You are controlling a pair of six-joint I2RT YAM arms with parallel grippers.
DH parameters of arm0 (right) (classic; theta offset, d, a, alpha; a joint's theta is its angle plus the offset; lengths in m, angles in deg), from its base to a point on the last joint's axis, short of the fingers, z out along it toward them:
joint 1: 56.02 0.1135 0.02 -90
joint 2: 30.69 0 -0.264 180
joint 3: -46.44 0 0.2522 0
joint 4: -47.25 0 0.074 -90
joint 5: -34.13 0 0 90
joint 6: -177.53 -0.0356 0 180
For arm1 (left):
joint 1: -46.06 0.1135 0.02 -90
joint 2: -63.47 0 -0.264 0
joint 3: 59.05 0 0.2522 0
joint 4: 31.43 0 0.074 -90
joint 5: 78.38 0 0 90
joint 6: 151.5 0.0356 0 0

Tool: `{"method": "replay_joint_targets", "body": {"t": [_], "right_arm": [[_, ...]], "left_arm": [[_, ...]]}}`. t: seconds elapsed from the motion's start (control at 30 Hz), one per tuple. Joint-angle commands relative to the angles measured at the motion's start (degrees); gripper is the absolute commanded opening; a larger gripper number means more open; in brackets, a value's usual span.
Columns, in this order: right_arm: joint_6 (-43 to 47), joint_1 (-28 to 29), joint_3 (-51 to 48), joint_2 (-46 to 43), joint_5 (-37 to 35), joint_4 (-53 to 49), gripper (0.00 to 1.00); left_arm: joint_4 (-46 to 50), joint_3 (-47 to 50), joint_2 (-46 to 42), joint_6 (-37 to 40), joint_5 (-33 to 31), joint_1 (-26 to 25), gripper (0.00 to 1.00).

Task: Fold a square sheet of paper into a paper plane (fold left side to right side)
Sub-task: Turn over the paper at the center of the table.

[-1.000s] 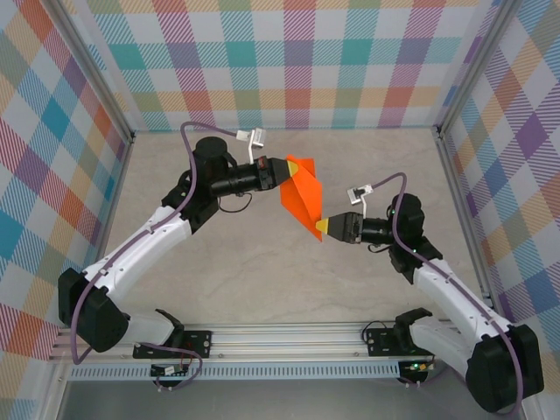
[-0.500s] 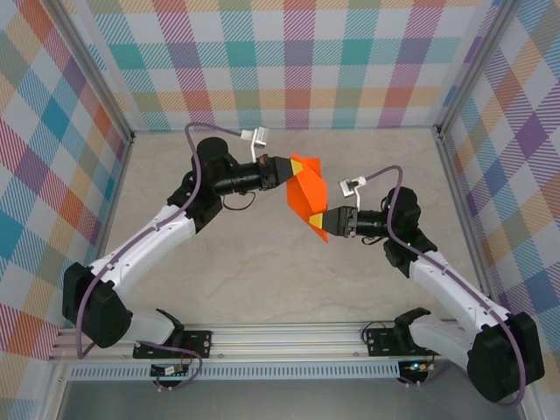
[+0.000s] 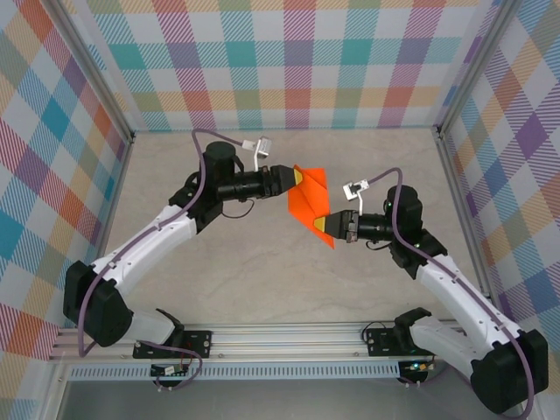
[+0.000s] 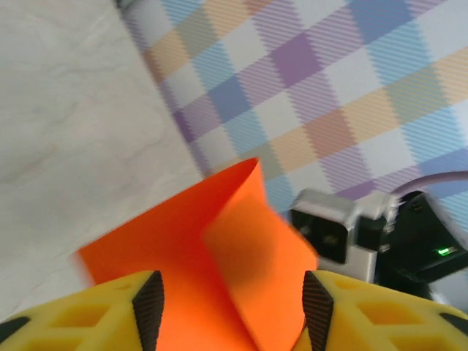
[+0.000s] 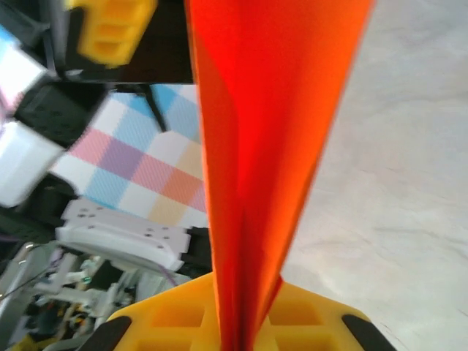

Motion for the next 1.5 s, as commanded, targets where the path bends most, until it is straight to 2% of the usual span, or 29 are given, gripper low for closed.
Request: {"method": "replay_joint_targets", "body": {"t": [0.0,0.07,0.13,0.23,0.4,0.53,0.67,0.8,0.97,1.2,1.27,1.47], "right_arm": [[14.54,0.52,5.46,-0.06,-11.38,-24.27,0.09],[17.93,2.56,9.19,1.55,-22.45,-33.96,0.06],[19.50,9.00,15.55,4.85,-42.43,-46.03,0.04],[17.83,19.18,24.16,11.99,-67.22,-58.36,0.04],[12.23,30.15,36.78,29.60,-89.84,-75.25,0.05],[7.06,35.51,47.04,47.63,-101.17,-88.17,0.05],[6.65,38.42,54.41,61.90,-105.78,-93.34,0.06],[12.47,39.05,57.44,70.03,-105.41,-87.90,0.07],[15.71,39.19,59.85,77.09,-105.27,-83.67,0.09],[18.43,39.32,60.07,82.12,-104.02,-80.27,0.16],[18.56,39.53,59.67,82.17,-103.64,-79.69,0.20],[21.72,40.01,57.56,79.15,-100.06,-76.65,0.48]], "left_arm": [[16.52,-3.53,-6.67,11.09,-12.86,0.65,0.69],[21.49,-3.05,-9.89,13.83,-21.07,0.65,0.76],[23.67,-1.13,-13.83,14.90,-28.53,0.56,0.78],[23.74,3.48,-20.50,13.44,-38.12,0.52,0.79],[25.89,9.34,-31.38,10.45,-54.47,0.39,0.80],[29.61,10.07,-37.02,10.57,-61.24,0.40,0.82],[31.61,10.07,-39.71,11.29,-62.68,0.39,0.83],[32.07,10.48,-40.09,11.70,-62.69,0.40,0.83],[31.67,11.21,-39.49,11.92,-62.51,0.39,0.83],[31.07,11.71,-38.43,11.46,-61.64,0.39,0.83],[30.96,11.79,-38.26,11.30,-61.63,0.39,0.84],[30.61,11.63,-37.18,11.23,-60.81,0.39,0.84]]}}
